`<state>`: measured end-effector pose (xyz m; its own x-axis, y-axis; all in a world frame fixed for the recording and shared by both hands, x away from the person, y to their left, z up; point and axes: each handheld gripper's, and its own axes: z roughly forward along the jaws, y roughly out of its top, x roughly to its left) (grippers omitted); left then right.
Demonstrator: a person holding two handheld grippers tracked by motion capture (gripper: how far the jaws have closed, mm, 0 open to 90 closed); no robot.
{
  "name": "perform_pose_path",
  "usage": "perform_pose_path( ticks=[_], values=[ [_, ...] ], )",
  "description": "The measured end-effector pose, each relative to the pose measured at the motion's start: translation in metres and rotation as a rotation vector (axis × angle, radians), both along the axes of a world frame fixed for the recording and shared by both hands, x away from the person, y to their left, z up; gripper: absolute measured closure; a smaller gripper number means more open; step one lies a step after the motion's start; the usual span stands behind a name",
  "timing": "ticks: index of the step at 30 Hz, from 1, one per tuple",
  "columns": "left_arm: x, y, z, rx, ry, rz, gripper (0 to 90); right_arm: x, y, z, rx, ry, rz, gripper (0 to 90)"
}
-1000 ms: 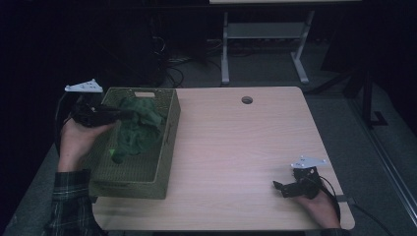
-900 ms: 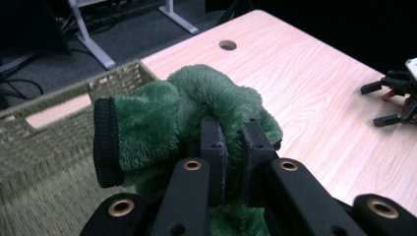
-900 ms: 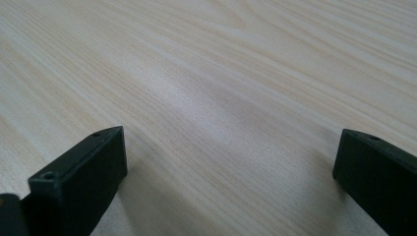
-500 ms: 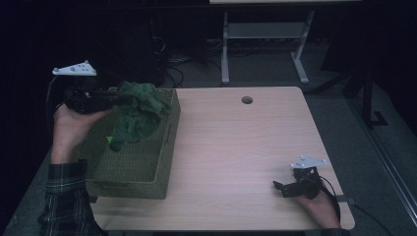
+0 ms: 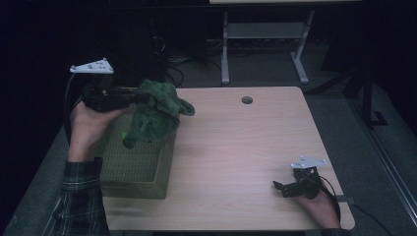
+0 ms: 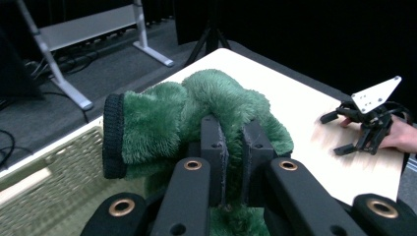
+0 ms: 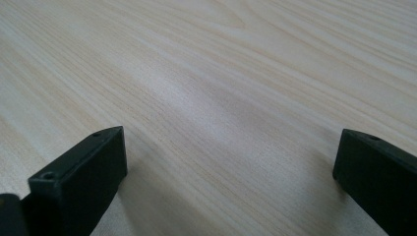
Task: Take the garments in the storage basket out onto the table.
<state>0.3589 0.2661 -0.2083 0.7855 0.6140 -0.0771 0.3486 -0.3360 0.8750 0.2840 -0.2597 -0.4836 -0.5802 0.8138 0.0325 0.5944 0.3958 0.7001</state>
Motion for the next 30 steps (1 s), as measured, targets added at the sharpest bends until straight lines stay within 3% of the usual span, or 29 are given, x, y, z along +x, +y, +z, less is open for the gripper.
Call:
perform_pose_path(
  ticks=[12, 23, 30],
  values=[
    [0.006, -0.035, -0.018, -0.018, 0.024, -0.049, 82.9, 0.0, 0.0, 0.0, 0.0, 0.0, 0.0, 0.0],
    [0.007, -0.064, -0.027, -0.031, 0.018, -0.079, 82.9, 0.0, 0.0, 0.0, 0.0, 0.0, 0.0, 0.0],
    [0.009, -0.091, -0.036, -0.033, 0.028, -0.113, 82.9, 0.0, 0.0, 0.0, 0.0, 0.0, 0.0, 0.0]
  ],
)
